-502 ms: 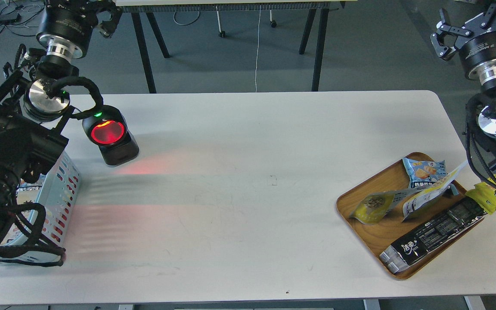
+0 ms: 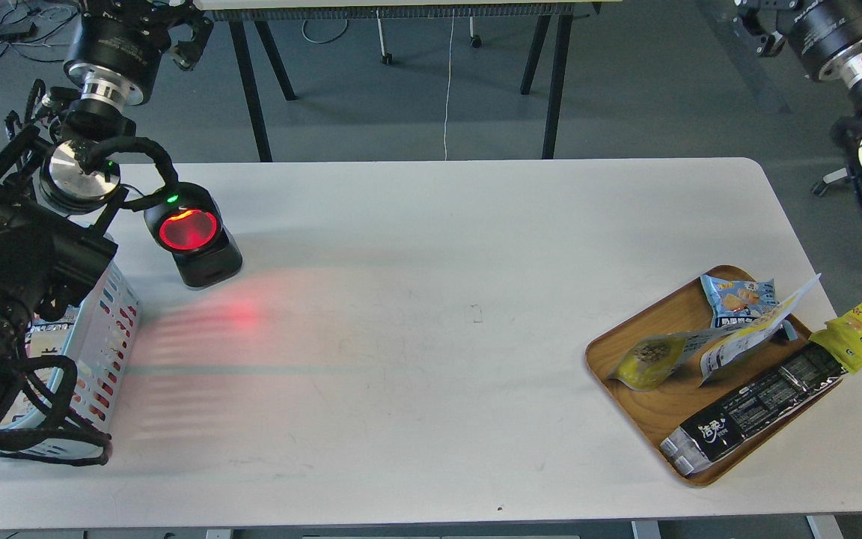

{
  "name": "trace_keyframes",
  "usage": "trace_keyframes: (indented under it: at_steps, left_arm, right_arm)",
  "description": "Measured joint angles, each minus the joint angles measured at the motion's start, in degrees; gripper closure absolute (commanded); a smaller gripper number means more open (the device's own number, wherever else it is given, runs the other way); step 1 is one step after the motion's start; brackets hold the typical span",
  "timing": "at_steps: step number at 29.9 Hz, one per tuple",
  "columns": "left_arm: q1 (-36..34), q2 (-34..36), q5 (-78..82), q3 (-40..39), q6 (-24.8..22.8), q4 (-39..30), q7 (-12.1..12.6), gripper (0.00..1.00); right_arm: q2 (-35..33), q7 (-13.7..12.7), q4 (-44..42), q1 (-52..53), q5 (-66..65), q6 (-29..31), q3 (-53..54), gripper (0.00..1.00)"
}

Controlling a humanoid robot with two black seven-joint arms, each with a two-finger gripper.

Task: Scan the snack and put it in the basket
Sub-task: 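Move the right gripper toward the yellow snack bag on the wooden tray, then grasp the yellow snack bag on the tray with the right gripper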

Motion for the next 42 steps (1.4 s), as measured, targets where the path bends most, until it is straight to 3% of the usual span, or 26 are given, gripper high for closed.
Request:
trace_keyframes:
  at_steps: [5,16,28,37,42]
  left_arm:
    - [0.0,0.8,0.1,0.4,0.0,-0.1,0.0,0.00]
    - [0.0,0.8,0.3,4.4,0.1,-0.3,-0.2,0.00]
    - [0.0,0.7,0.5,4.6,0.5,-0.3,-0.1,0.00]
    - [-0.4,0.7,0.6,4.6,1.0,0.0,0.1,0.00]
    - [-0.1,0.6,0.6,4.6,2.1,0.0,-0.1,0.00]
  right_arm:
    - [-1.5,0.0,6.0,10.3,-9.9,0.0,-11.2,0.01]
    - [-9.9,0.0,33.7,19.5,-50.0,0.0,-16.1,0.01]
    - [-10.7,0.0,58.0,39.0,-80.3,-0.7,-36.5,0.03]
    - [-10.6,0.0,64.5,39.6,-104.9,-9.4,-48.2,0.09]
    - [-10.7,0.0,64.6,39.5,-112.1,-10.6,-52.2,0.12]
